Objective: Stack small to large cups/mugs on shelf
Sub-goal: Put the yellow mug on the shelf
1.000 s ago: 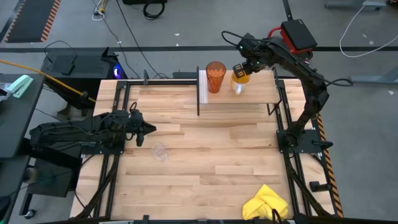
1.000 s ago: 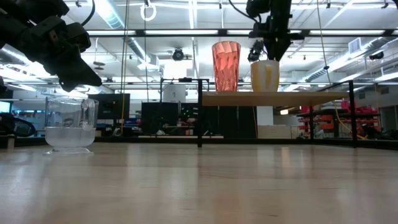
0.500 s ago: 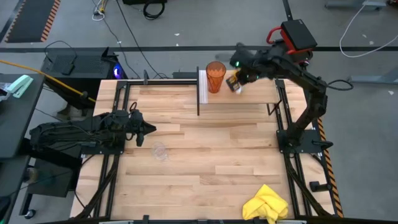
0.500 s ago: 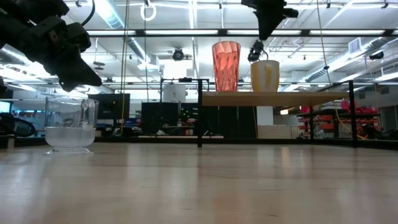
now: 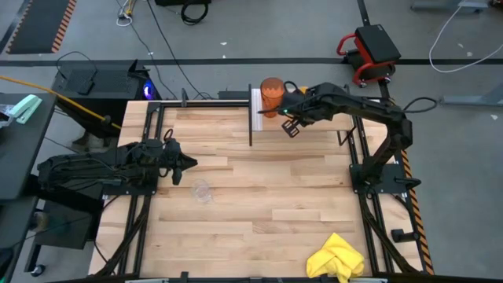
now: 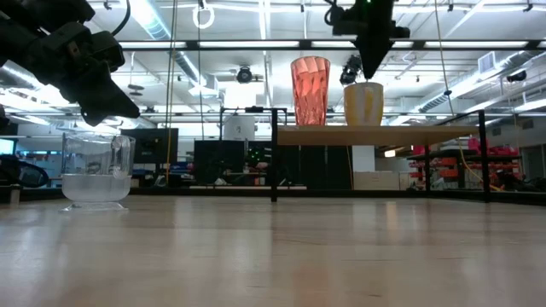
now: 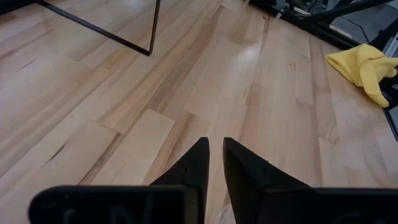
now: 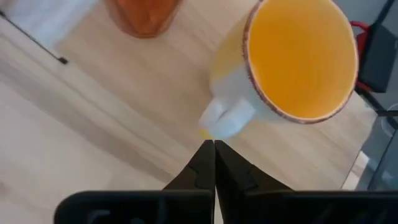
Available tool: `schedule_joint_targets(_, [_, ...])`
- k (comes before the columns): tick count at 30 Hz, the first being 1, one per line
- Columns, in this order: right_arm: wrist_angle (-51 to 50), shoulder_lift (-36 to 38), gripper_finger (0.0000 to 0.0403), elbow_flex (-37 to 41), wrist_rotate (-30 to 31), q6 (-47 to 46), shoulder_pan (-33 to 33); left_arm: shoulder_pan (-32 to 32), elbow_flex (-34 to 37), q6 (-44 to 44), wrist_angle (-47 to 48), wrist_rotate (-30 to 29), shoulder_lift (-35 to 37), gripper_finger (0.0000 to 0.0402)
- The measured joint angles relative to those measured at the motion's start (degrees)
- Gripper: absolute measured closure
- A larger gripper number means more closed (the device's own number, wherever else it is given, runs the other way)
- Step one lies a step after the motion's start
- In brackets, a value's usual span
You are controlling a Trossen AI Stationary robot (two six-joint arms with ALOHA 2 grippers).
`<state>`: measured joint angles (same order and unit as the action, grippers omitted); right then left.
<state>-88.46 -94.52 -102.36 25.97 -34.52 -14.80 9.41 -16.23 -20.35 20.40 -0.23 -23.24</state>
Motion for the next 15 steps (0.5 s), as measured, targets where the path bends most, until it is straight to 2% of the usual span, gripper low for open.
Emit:
schedule_joint_targets(6, [3.46, -0.03, 0.0398, 2.72, 0.54, 0.80, -0.59, 0.00, 0.00, 0.05, 0.00, 0.00, -0.01, 0.0342])
schedule_joint_targets(15, [7.29, -0.04, 0.0400, 2.73, 0.58, 1.90, -0.74, 0.00, 0.00, 0.08, 0.00, -0.18, 0.00, 0.0351])
